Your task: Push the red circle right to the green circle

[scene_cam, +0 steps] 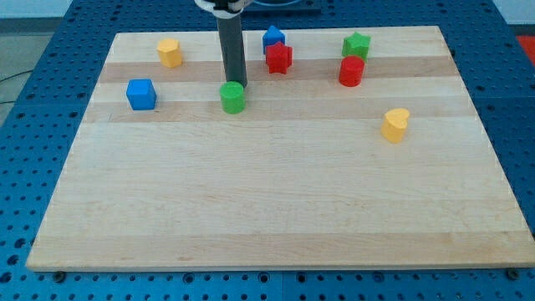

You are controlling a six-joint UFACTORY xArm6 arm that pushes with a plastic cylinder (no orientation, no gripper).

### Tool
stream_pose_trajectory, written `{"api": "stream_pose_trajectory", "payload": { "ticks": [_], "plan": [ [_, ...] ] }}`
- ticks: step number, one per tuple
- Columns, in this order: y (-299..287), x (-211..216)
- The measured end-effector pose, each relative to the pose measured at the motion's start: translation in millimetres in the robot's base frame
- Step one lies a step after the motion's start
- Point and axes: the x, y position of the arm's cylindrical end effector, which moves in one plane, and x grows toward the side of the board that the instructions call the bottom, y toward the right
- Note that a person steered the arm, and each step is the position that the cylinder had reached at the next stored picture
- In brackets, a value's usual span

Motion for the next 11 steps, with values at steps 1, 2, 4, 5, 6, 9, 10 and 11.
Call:
{"api": "stream_pose_trajectory", "payload": {
  "ticks": [1,2,4,5,6,9,10,11],
  "plan": [
    [0.0,41.1],
    [0.0,92.6],
    [-48.4,135.0],
    [-106.2,146.7],
    [-134.1,169.8],
    [-127.0,49.7],
    [-25.2,25.3],
    [53.0,0.9]
  ]
}}
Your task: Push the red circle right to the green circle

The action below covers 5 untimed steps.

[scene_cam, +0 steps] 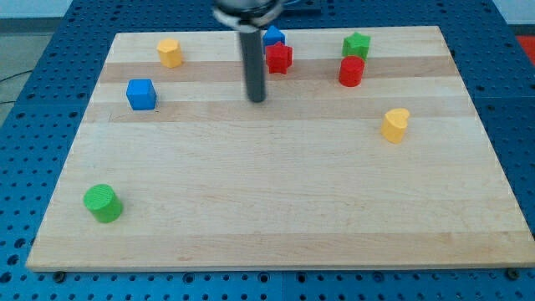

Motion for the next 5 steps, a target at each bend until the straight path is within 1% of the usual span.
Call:
{"api": "stream_pose_trajectory", "payload": {
  "ticks": [1,2,3,4,5],
  "plan": [
    [19.6,-31.8],
    [63.1,-46.8],
    [89.4,-59.4],
    [150.7,-48.2],
    [131.3,2.2]
  ]
}}
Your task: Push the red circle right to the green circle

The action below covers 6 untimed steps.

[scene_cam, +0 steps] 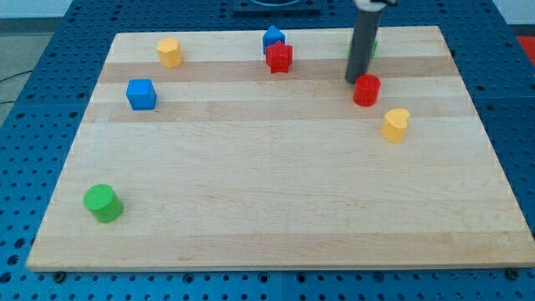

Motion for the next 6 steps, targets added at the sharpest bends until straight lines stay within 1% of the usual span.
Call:
{"api": "stream_pose_trajectory", "payload": {
  "ticks": [1,2,3,4,5,6],
  "plan": [
    [33.0,7.8],
    [44.3,6.2],
    [67.7,13.5],
    [60.5,44.2],
    [-23.5,69.3],
    [-70.2,61.6]
  ]
}}
